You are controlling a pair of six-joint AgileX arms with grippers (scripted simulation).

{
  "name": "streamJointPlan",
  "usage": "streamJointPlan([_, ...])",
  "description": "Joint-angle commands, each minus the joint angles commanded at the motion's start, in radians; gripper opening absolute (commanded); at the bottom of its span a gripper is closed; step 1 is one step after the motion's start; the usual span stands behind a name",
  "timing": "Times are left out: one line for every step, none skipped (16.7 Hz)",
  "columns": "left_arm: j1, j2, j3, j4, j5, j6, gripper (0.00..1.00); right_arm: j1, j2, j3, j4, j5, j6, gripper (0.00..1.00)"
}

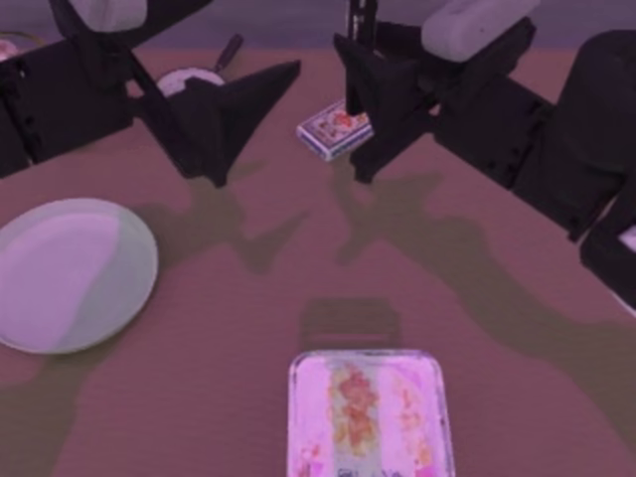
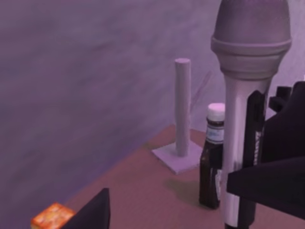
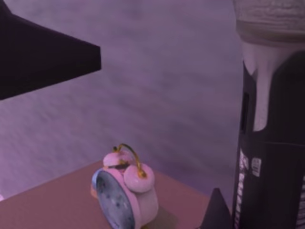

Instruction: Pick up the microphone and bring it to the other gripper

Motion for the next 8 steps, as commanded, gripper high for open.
streamJointPlan([0.005, -0.004, -0.004, -0.002, -0.002, -0.001, 1.00, 0.000, 0.000, 0.000, 0.000, 0.000, 0.000, 0.00])
streamJointPlan([0.003, -0.001, -0.001, -0.001, -0.003, -0.001, 1.00, 0.000, 0.000, 0.000, 0.000, 0.000, 0.000, 0.00])
streamJointPlan([-0.006, 0.013, 0.010, 0.003, -0.010, -0.001, 1.00, 0.000, 0.000, 0.000, 0.000, 0.000, 0.000, 0.00])
streamJointPlan([-0.021, 0.037, 0.030, 0.009, -0.022, -0.001, 1.00, 0.000, 0.000, 0.000, 0.000, 0.000, 0.000, 0.00])
streamJointPlan([-0.039, 0.070, 0.055, 0.018, -0.038, -0.002, 1.00, 0.000, 0.000, 0.000, 0.000, 0.000, 0.000, 0.00])
streamJointPlan([-0.060, 0.109, 0.084, 0.028, -0.058, -0.002, 1.00, 0.000, 0.000, 0.000, 0.000, 0.000, 0.000, 0.00])
streamJointPlan([-0.082, 0.151, 0.116, 0.039, -0.080, -0.003, 1.00, 0.000, 0.000, 0.000, 0.000, 0.000, 0.000, 0.00])
streamJointPlan([-0.106, 0.194, 0.148, 0.050, -0.103, -0.004, 1.00, 0.000, 0.000, 0.000, 0.000, 0.000, 0.000, 0.00])
